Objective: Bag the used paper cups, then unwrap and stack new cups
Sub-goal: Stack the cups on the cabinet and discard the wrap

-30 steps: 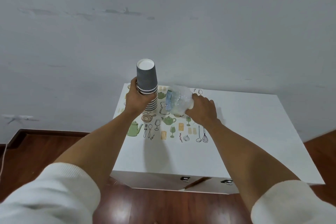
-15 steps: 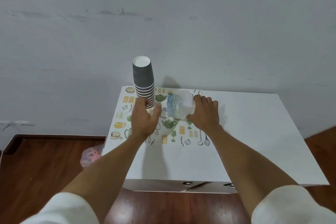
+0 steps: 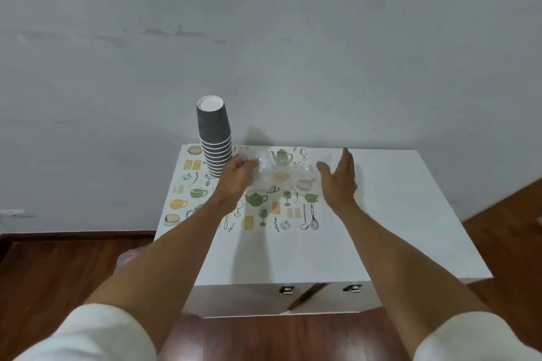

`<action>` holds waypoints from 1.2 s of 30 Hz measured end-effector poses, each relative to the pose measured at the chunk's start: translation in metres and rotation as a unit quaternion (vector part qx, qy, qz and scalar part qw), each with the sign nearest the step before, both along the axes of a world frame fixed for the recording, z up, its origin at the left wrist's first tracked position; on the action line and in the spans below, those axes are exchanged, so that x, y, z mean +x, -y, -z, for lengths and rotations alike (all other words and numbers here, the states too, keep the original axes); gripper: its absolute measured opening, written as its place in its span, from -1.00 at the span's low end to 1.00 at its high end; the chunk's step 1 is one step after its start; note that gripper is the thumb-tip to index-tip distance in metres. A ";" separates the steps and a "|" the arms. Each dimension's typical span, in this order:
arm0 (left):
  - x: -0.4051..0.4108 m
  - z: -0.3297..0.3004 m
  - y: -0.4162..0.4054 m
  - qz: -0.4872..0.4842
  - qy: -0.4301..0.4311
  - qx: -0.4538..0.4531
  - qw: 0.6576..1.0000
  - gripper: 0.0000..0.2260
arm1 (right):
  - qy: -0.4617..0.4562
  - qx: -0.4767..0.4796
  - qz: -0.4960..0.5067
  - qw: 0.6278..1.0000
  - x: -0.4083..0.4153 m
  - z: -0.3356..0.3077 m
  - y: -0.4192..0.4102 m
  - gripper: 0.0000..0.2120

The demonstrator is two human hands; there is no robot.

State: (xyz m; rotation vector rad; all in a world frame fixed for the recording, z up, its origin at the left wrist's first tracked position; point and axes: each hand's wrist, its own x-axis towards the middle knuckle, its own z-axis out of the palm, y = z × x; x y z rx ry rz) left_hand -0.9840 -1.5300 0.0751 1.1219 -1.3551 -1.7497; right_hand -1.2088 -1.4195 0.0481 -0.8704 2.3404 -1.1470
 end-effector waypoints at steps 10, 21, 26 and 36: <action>0.023 -0.002 -0.026 0.092 0.091 -0.071 0.989 -0.62 | 0.184 -0.120 0.101 0.970 0.006 -0.015 -0.006 -0.89; 0.038 0.015 -0.051 -0.052 0.133 -0.082 0.986 -0.27 | -0.082 -0.056 0.108 0.989 0.009 -0.040 -0.023 -0.71; 0.033 0.007 -0.053 -0.116 0.332 -0.283 0.892 -0.50 | -0.161 -0.140 -0.086 0.973 0.011 -0.073 -0.023 -0.79; -0.016 -0.031 -0.044 0.144 0.136 -0.171 0.965 -0.87 | -0.075 -0.193 -0.062 0.976 0.008 -0.114 -0.019 -0.41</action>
